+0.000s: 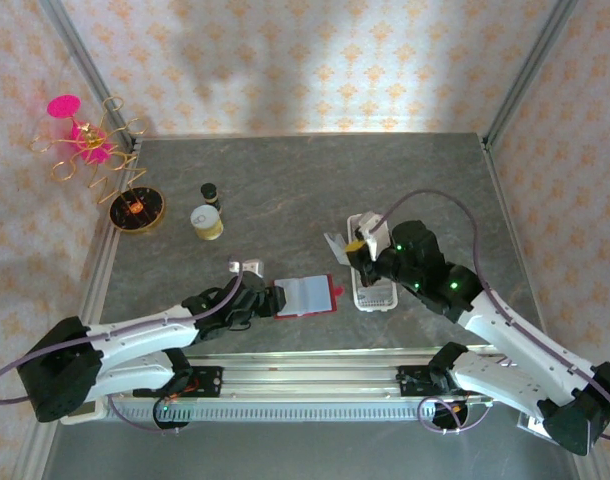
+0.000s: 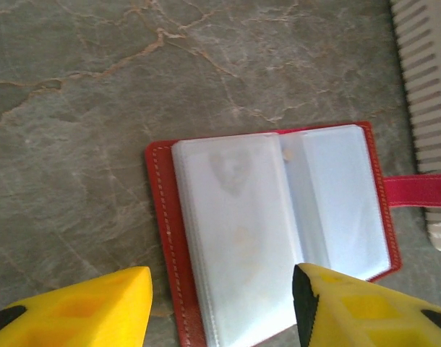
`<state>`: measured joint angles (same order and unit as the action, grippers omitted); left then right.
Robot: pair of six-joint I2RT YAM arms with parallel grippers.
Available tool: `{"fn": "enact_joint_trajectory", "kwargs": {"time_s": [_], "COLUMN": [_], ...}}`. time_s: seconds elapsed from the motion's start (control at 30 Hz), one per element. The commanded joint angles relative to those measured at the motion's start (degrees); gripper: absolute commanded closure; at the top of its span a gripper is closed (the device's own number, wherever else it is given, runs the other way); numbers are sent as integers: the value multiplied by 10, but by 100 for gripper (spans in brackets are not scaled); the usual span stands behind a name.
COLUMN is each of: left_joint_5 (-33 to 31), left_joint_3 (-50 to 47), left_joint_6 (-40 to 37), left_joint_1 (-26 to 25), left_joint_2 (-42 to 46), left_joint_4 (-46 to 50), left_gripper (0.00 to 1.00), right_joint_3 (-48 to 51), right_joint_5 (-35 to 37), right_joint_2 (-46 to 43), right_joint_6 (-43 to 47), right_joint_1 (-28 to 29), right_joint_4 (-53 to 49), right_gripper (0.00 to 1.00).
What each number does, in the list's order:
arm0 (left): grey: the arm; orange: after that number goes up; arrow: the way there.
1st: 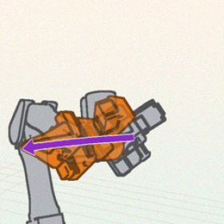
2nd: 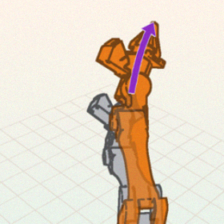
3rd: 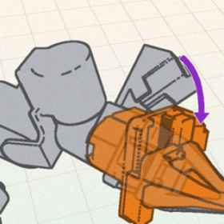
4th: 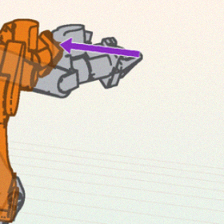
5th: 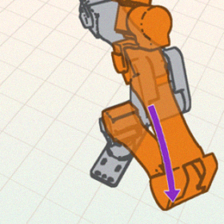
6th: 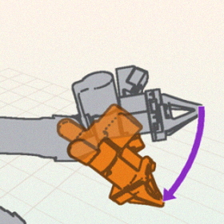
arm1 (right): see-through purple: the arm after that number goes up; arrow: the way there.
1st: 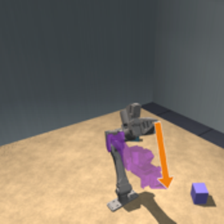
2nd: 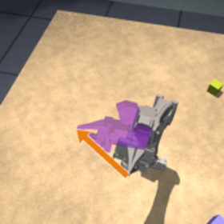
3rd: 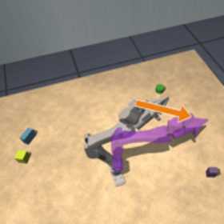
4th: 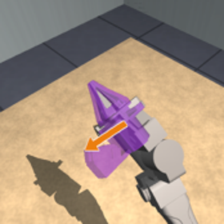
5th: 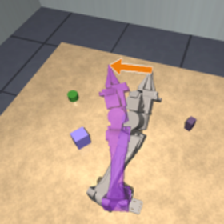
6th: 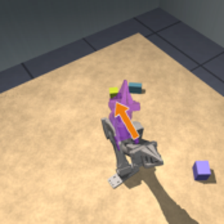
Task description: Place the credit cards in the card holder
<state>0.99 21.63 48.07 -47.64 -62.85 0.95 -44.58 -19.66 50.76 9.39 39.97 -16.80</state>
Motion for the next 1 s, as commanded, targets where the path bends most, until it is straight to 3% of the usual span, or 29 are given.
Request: {"fn": "enact_joint_trajectory", "kwargs": {"time_s": [0.0,0.13,0.23,0.37,0.53,0.97], "left_joint_5": [-40,-31,-20,-17,-19,-24], "left_joint_3": [29,42,55,67,79,82], "left_joint_6": [-2,-2,0,4,5,-2], "left_joint_1": [-8,-12,-15,-19,-20,-25], "left_joint_2": [-19,-49,-73,-100,-127,-160], "left_joint_4": [43,36,29,21,27,31], "left_gripper": [42,40,42,49,50,51], "right_joint_3": [27,99,140,158,153,151], "right_joint_5": [5,-30,-47,-21,-23,-5], "right_joint_2": [20,43,72,120,197,247], "right_joint_6": [-243,-397,-464,-489,-496,-513], "right_joint_1": [2,3,11,48,79,86], "right_joint_4": [92,185,238,268,284,307], "right_gripper": [100,100,100,100,100,100]}}
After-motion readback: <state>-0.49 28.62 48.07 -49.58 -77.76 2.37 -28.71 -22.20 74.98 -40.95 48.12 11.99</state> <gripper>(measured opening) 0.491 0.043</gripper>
